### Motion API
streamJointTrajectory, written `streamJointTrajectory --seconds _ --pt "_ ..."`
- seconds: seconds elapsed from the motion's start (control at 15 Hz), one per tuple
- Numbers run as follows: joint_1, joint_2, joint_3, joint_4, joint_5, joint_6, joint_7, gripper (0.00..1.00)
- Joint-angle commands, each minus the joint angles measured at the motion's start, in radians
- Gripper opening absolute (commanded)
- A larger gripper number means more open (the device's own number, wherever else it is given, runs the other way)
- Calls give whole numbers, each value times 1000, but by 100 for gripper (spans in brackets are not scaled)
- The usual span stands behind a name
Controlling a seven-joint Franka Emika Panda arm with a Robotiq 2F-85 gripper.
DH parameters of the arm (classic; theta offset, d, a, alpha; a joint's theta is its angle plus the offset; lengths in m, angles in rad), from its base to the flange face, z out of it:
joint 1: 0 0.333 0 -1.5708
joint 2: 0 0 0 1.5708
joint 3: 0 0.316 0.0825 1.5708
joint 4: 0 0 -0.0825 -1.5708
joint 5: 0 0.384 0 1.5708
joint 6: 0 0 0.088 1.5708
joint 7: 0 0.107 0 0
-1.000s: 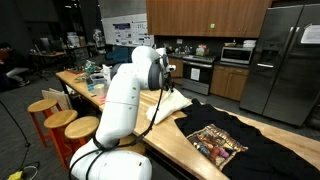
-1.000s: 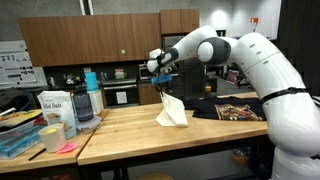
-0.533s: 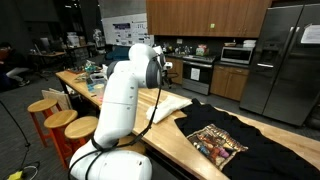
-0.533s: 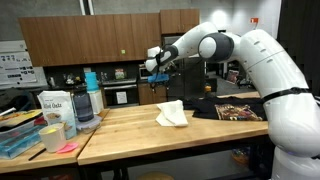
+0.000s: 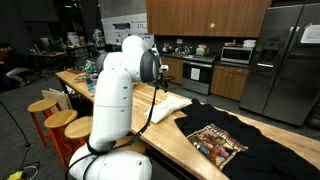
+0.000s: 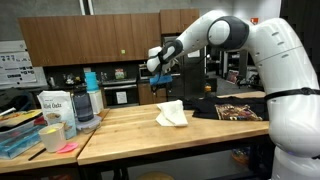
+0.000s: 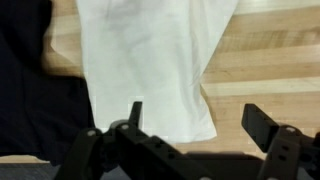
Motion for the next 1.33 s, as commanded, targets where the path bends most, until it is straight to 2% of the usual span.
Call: streamJointTrajectory --seconds 0.0,0.27,0.73,1.0,1.27 --pt "-25 -99 43 -132 74 -21 -144 100" --pt "-25 -172 70 -220 115 -73 -288 100" --pt "-31 -272 106 -311 93 -294 -507 100" --pt "-40 -305 117 -363 65 -340 -656 100" --pt "-59 -317 118 -409 27 -336 -785 100"
